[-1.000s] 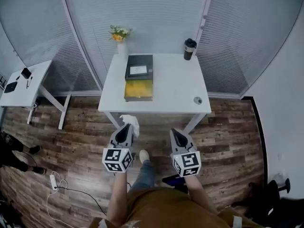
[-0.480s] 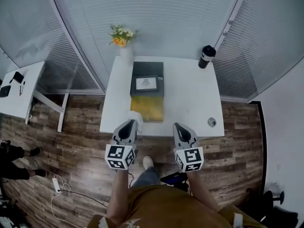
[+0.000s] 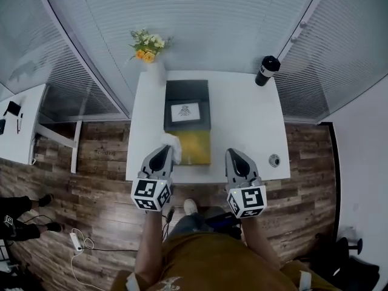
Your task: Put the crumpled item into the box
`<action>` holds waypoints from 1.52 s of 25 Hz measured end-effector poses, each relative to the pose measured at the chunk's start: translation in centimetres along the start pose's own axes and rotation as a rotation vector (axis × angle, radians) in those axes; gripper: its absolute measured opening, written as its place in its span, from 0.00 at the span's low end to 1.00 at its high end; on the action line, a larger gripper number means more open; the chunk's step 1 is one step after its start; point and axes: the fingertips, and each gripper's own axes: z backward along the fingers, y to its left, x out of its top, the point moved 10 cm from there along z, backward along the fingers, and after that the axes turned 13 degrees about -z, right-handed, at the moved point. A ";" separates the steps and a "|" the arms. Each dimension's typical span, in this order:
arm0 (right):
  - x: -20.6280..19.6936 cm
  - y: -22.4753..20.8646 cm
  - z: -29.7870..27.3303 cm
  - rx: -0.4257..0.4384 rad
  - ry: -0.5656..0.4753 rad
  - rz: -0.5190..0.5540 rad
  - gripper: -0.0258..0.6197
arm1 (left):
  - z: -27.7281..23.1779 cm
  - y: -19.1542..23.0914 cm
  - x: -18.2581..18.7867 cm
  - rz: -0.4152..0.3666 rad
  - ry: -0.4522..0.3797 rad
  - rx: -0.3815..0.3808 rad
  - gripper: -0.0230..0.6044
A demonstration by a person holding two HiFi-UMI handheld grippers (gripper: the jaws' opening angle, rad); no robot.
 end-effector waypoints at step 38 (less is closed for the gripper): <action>-4.5 -2.5 -8.1 0.086 0.171 0.003 0.06 | -5.5 2.2 -3.2 0.036 0.109 -0.009 0.08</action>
